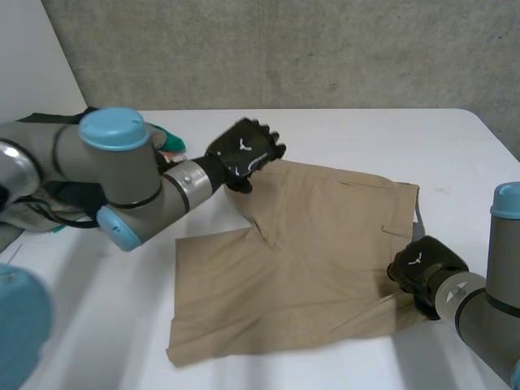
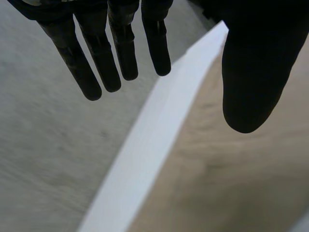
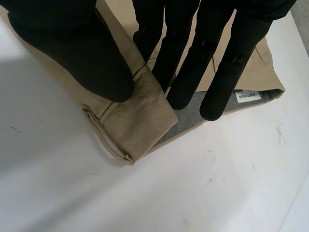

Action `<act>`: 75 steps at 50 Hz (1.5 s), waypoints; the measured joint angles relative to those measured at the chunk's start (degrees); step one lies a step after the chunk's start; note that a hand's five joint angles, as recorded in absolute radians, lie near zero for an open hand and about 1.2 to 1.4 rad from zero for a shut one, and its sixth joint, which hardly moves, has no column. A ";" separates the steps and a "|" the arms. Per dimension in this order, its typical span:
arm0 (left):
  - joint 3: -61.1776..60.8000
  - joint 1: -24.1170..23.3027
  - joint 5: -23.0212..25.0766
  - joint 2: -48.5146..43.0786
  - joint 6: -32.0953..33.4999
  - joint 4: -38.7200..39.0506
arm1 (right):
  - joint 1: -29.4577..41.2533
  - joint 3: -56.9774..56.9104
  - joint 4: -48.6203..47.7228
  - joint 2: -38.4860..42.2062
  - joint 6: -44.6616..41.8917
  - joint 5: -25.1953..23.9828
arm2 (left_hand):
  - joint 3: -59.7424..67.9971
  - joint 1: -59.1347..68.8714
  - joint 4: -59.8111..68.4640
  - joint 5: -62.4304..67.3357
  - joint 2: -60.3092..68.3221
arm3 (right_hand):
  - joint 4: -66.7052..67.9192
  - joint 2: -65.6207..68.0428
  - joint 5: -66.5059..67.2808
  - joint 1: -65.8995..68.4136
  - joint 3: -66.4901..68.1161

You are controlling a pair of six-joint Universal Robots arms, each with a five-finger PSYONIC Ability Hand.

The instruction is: Fold the laundry.

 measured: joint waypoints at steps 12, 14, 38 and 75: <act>9.52 -0.03 2.07 -11.08 0.01 -7.36 | -0.69 -0.08 -1.98 0.04 0.26 -0.26 | 11.71 13.53 12.53 12.58 12.95 | 0.00 0.00 0.00 0.00 0.00; 9.00 -0.02 1.62 -10.87 0.03 -7.23 | -0.72 -0.14 -2.25 0.04 0.25 -0.26 | 25.00 27.07 25.04 24.73 25.48 | 0.00 0.00 0.00 0.00 0.00; -16.77 -0.46 -28.08 6.90 11.68 -1.25 | -0.22 0.02 -2.75 -0.06 0.23 -0.23 | 38.09 36.09 39.14 36.82 38.61 | 0.00 0.00 0.13 0.00 0.00; -15.38 0.66 -25.49 4.95 6.80 -0.98 | -0.78 -0.33 -2.76 -0.04 1.10 -0.12 | 36.90 34.86 37.93 37.03 37.47 | 0.00 0.00 0.13 0.00 0.00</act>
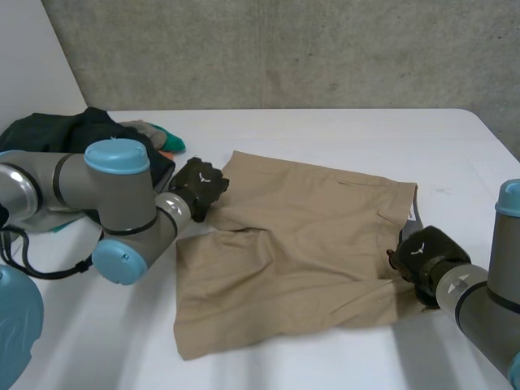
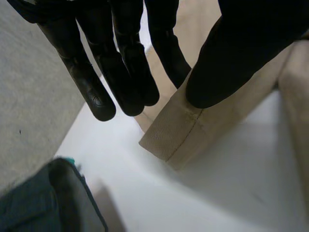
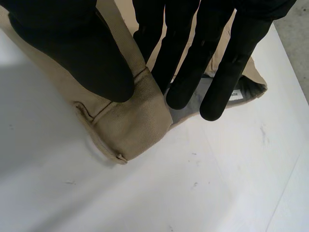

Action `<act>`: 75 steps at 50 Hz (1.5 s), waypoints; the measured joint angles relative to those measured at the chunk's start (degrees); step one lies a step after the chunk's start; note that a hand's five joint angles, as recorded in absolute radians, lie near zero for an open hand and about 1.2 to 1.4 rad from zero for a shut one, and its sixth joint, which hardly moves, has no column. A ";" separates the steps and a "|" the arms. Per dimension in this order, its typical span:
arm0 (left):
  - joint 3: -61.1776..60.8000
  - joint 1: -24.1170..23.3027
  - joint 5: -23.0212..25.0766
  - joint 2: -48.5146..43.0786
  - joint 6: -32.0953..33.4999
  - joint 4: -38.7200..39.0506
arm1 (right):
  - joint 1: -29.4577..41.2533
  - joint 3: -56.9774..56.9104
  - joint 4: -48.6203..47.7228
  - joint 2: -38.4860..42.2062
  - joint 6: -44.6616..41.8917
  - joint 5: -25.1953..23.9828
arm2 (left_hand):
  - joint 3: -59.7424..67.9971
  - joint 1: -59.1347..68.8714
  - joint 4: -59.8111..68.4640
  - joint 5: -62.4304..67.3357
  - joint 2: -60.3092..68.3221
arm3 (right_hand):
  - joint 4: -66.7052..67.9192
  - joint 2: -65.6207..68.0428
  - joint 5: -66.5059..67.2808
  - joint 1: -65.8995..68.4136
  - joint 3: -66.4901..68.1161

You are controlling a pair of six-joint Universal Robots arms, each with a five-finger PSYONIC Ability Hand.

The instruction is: Fold the laundry.

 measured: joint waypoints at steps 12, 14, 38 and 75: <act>-10.07 -1.54 -5.05 10.70 0.03 -0.99 | 0.00 -0.09 0.57 -0.74 0.74 0.11 | -33.97 -34.94 -34.67 -33.49 -34.61 | 0.00 0.00 0.00 0.00 0.00; -13.33 -2.03 -5.92 14.23 -0.77 -0.96 | 0.01 0.08 0.65 -0.88 1.37 0.08 | -38.15 -37.76 -38.98 -37.84 -38.75 | 0.00 0.00 0.00 0.00 0.00; -44.52 -11.29 -7.41 35.38 -22.79 -10.14 | -0.12 -1.07 0.12 -1.74 12.03 -0.60 | -36.22 -34.26 -36.21 -35.00 -36.43 | 0.00 0.00 0.00 0.00 0.04; -35.44 -15.91 -14.14 37.51 -5.65 -9.66 | -10.63 3.61 12.64 -12.54 -2.51 -3.53 | 1.30 0.55 1.29 1.73 1.21 | 0.00 0.00 0.45 1.30 0.34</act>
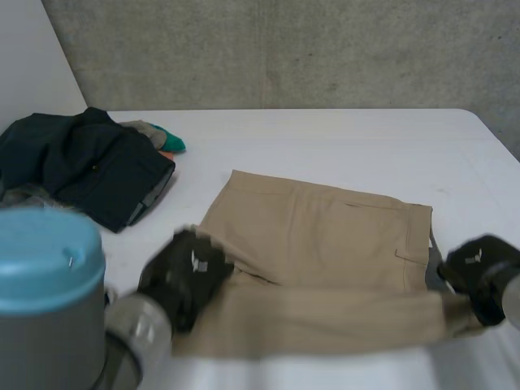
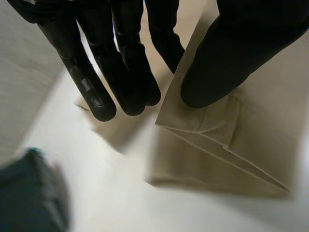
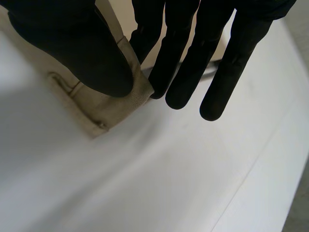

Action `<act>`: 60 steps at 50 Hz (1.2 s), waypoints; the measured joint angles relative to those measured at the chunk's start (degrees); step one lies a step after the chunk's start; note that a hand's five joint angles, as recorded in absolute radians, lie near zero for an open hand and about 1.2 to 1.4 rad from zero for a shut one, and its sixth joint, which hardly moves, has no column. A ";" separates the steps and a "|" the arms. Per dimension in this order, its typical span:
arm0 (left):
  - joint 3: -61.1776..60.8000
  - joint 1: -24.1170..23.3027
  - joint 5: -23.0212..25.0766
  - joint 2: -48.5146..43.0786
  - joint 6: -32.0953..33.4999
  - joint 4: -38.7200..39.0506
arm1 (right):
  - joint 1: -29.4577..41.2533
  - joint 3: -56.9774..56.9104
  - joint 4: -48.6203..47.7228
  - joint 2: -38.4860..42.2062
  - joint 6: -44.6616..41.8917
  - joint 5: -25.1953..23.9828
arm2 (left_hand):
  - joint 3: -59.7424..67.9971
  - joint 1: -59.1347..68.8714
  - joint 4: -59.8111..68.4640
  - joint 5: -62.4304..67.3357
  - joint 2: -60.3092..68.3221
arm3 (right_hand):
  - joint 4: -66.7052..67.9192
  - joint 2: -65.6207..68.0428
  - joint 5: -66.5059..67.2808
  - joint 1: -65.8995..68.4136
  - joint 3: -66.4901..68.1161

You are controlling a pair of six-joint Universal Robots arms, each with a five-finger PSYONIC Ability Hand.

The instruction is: Fold the laundry.

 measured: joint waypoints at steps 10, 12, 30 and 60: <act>18.64 3.58 -0.04 -18.01 5.61 22.54 | 3.47 -10.94 -16.90 10.58 7.07 1.08 | 0.08 0.00 0.03 0.01 0.05 | 0.00 0.00 0.55 0.00 0.00; 22.76 4.13 0.03 -22.06 7.34 26.28 | 4.14 -12.89 -20.51 13.29 7.27 2.27 | 0.08 0.00 0.04 0.01 0.05 | 0.00 0.00 0.54 0.00 0.00; 43.51 5.05 1.47 -45.43 16.43 39.12 | 7.88 -24.37 -47.78 34.96 4.54 7.41 | -56.11 -54.89 -56.94 -55.11 -56.73 | -56.34 -55.36 -55.79 -50.34 -56.42; 15.99 4.35 1.40 -24.54 2.03 37.98 | -1.99 -8.33 -25.39 22.78 19.61 -3.95 | -56.11 -54.90 -56.94 -55.11 -56.73 | -0.98 -1.05 -3.43 -4.61 -1.96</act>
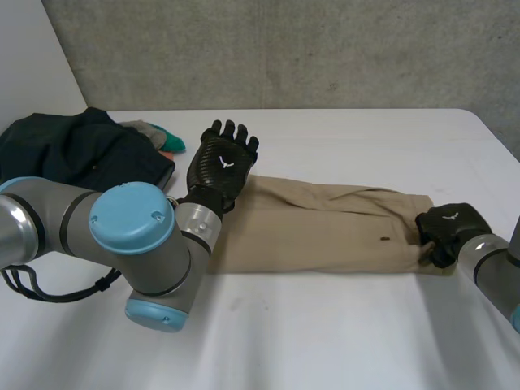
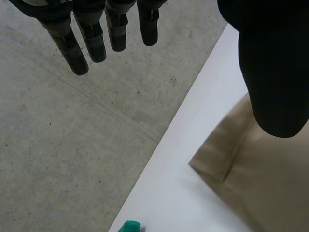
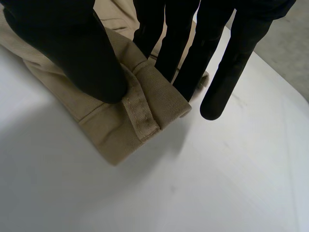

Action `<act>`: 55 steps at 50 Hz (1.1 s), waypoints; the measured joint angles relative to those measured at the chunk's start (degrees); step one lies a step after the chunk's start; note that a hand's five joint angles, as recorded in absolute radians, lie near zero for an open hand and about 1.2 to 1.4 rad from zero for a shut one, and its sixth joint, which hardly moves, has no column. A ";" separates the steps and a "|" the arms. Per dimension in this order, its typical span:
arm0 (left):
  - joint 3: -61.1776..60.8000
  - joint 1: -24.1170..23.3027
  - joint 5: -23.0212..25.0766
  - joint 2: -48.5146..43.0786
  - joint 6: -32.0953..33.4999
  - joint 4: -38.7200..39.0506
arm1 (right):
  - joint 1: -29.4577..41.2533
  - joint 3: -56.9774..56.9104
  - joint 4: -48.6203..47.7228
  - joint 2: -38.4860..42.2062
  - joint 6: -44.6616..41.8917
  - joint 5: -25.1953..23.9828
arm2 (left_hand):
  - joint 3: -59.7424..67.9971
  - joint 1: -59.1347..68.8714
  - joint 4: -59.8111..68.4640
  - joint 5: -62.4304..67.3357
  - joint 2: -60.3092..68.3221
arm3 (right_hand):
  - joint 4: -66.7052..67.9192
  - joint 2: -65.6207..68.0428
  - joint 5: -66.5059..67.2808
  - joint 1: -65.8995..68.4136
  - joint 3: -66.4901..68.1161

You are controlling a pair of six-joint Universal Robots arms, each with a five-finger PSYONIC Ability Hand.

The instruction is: Fold the laundry.

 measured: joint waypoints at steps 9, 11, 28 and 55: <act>-0.97 0.11 -0.08 2.57 0.13 -1.11 | -4.88 1.28 -0.65 -5.04 -9.15 4.99 | 0.00 0.00 0.00 0.00 0.00 | 0.75 0.00 0.94 1.02 0.03; -1.50 0.22 -0.10 3.54 0.10 -1.32 | -6.38 1.49 -0.80 -6.52 -12.78 5.69 | 0.00 0.00 0.00 0.00 0.00 | 0.79 0.35 1.26 2.01 0.03; -6.57 1.66 -0.28 11.40 -5.39 -1.59 | 23.12 -1.33 -17.52 -5.79 -23.56 -5.64 | 0.00 0.00 0.00 0.00 0.00 | 0.95 0.49 2.31 3.62 1.80; 9.02 -3.51 3.93 3.54 -17.39 -9.24 | 12.24 -5.10 0.26 -13.28 24.41 -10.55 | 0.00 0.00 0.00 0.00 0.00 | -55.56 -54.39 -52.30 -45.81 -54.48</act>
